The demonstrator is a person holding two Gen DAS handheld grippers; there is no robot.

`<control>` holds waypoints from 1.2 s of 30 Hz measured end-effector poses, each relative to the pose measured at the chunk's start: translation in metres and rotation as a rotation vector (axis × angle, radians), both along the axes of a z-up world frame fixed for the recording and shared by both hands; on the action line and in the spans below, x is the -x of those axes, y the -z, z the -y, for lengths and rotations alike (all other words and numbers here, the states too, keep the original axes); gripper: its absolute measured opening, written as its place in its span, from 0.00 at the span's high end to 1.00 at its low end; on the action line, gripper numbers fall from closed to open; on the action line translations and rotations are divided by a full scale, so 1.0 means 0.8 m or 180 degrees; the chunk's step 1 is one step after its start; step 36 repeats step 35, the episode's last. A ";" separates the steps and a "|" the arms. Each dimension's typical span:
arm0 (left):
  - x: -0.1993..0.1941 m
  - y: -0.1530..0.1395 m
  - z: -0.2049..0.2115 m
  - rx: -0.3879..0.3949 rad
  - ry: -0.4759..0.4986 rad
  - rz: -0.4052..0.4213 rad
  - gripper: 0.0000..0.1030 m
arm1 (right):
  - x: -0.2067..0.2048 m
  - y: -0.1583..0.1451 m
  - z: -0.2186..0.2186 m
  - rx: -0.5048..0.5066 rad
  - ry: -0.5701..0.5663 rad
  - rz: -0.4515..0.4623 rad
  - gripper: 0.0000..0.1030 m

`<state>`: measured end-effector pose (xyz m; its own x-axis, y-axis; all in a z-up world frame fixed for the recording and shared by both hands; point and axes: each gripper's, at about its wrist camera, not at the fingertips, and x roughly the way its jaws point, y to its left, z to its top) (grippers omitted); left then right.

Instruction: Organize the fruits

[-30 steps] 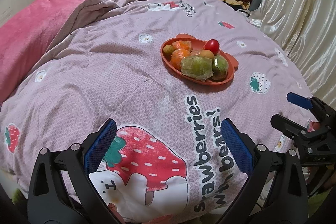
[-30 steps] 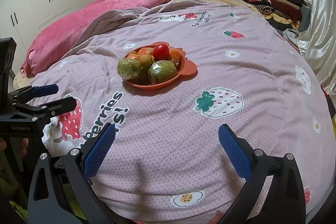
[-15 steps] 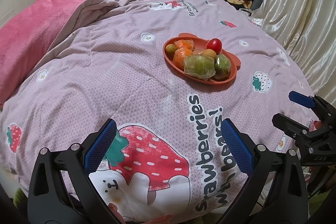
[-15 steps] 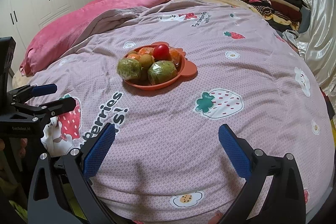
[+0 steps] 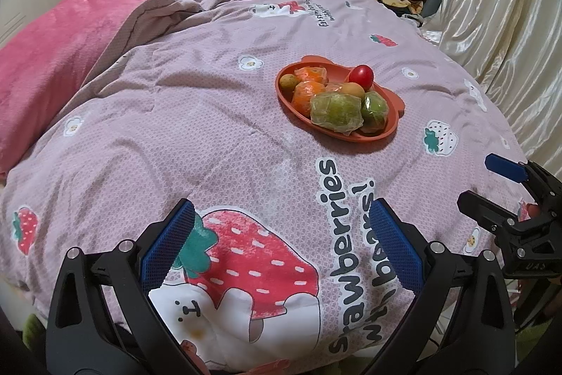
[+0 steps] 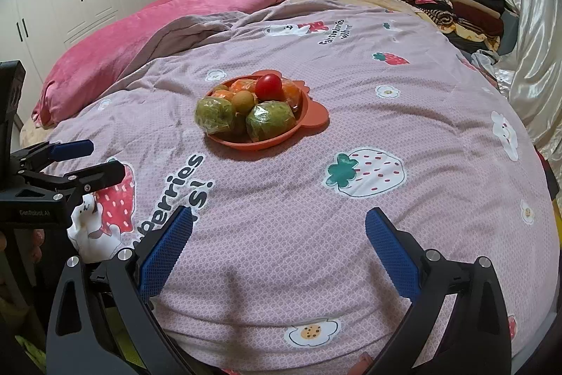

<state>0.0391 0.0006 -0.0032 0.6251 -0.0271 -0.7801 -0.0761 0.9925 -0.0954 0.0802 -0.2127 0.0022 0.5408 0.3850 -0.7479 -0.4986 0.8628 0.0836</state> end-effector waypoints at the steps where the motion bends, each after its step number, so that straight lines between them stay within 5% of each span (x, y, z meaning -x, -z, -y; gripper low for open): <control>1: 0.000 0.000 0.000 0.0000 0.0000 -0.0001 0.09 | 0.000 0.000 0.000 0.0001 -0.0001 -0.0002 0.04; 22: -0.009 0.001 0.000 -0.0057 -0.0088 -0.0061 0.09 | -0.006 0.011 0.008 0.0007 0.0095 -0.0035 0.04; 27: -0.018 -0.007 -0.007 0.0064 -0.0007 0.0142 0.09 | -0.016 0.021 0.016 0.0012 0.0193 -0.0060 0.04; 36: -0.100 0.019 -0.096 -0.0217 -0.0412 -0.0093 0.09 | -0.130 0.030 0.079 0.0196 0.0916 -0.0069 0.04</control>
